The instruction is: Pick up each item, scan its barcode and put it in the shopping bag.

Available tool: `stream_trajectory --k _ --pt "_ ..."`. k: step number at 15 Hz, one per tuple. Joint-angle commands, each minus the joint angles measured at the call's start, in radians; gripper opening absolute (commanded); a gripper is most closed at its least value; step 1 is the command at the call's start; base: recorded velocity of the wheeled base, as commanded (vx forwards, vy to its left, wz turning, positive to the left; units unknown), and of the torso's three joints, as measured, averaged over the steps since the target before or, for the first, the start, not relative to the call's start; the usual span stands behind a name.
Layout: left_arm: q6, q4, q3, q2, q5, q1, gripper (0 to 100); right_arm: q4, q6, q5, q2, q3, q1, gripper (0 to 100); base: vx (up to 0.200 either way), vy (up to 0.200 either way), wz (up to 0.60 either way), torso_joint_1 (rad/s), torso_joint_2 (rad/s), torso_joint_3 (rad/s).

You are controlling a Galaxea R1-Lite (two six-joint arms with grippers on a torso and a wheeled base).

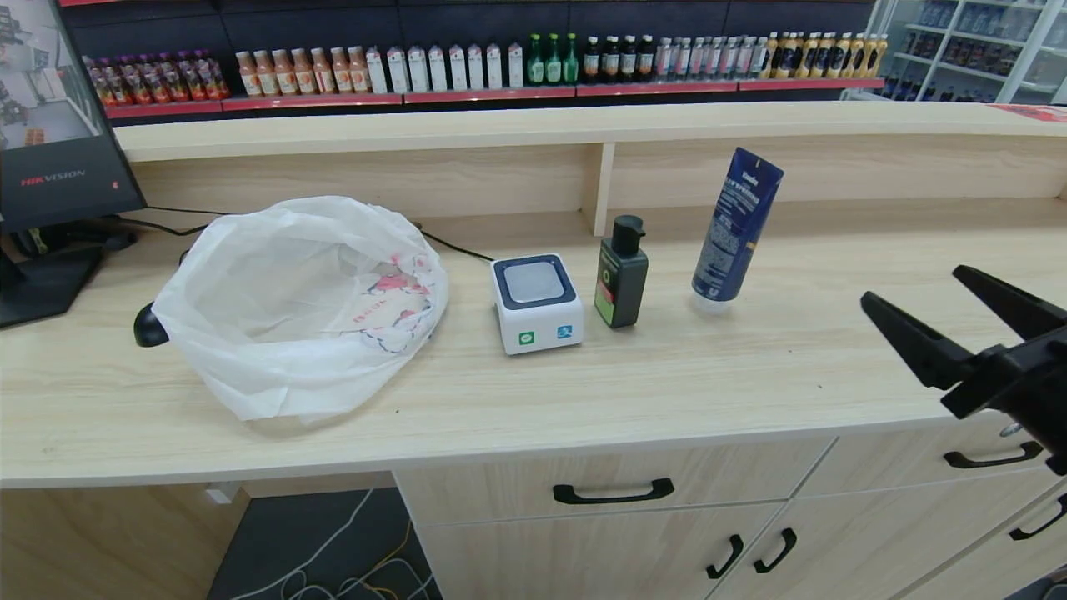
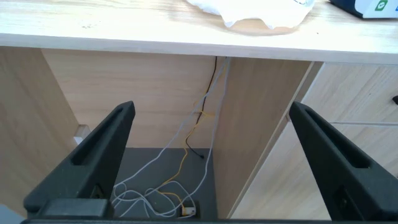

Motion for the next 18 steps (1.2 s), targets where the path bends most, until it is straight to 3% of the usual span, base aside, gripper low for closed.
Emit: stream_trajectory --k 1,7,10,12,15,18 --pt "0.000 0.000 0.000 0.000 0.000 0.000 100 -0.005 -0.039 -0.002 0.103 -0.027 0.047 100 0.000 0.000 0.00 0.000 0.00 0.000" --pt "-0.002 0.000 0.000 0.000 0.000 0.000 100 -0.057 -0.040 -0.025 0.208 -0.016 0.077 100 0.000 0.000 0.00 0.000 0.00 0.000" --pt "-0.002 0.000 0.000 0.000 0.000 0.000 100 -0.072 -0.042 -0.111 0.281 -0.167 0.116 100 0.000 0.000 0.00 0.000 0.00 0.000" --pt "-0.002 0.000 0.000 0.000 0.000 0.000 100 -0.074 -0.033 -0.149 0.317 -0.190 0.191 100 0.000 0.000 0.00 0.000 0.00 0.000" --pt "-0.002 0.000 0.000 0.000 0.000 0.000 100 -0.071 -0.039 -0.162 0.371 -0.274 0.214 100 0.000 0.000 0.00 0.000 0.00 0.000" --pt "-0.002 0.000 0.000 0.000 0.000 0.000 100 -0.069 -0.034 -0.226 0.400 -0.274 0.320 100 0.000 0.000 0.00 0.000 0.00 0.000"
